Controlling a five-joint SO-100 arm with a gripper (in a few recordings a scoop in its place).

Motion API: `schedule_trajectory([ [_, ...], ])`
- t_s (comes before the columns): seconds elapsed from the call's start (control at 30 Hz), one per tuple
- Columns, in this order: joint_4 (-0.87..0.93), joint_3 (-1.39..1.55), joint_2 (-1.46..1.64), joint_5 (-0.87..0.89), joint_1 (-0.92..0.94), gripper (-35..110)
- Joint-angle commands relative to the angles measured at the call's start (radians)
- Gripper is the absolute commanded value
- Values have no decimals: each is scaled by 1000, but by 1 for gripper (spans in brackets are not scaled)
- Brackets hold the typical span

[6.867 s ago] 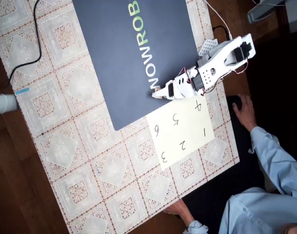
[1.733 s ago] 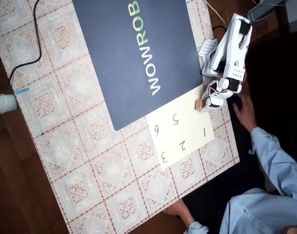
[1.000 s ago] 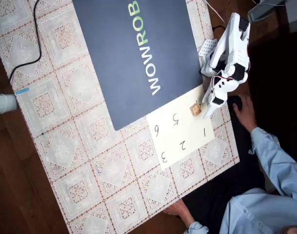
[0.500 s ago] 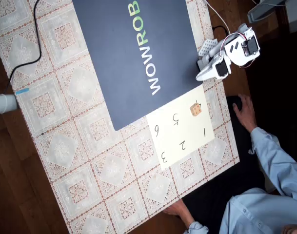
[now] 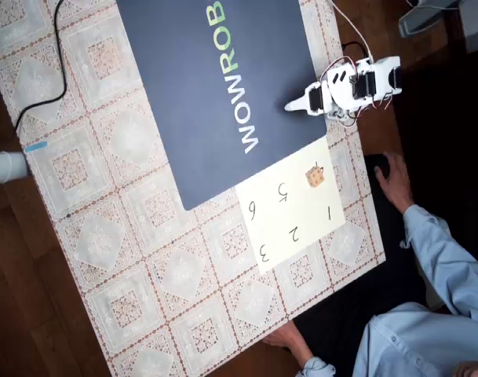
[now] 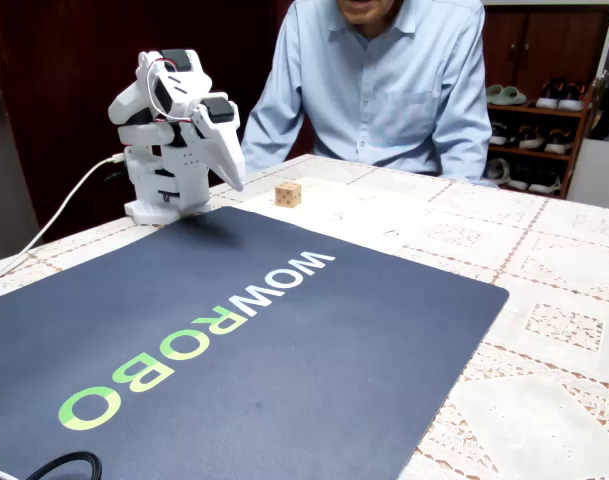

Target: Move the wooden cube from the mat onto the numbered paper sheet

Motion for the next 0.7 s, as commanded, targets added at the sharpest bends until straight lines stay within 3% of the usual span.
schedule_trajectory([
  [0.0, -67, 64, 18, -25, 14, 0],
  [0.37, -127, 132, 18, -57, -18, 3],
  [0.67, -130, 133, 18, 51, 69, 0],
])
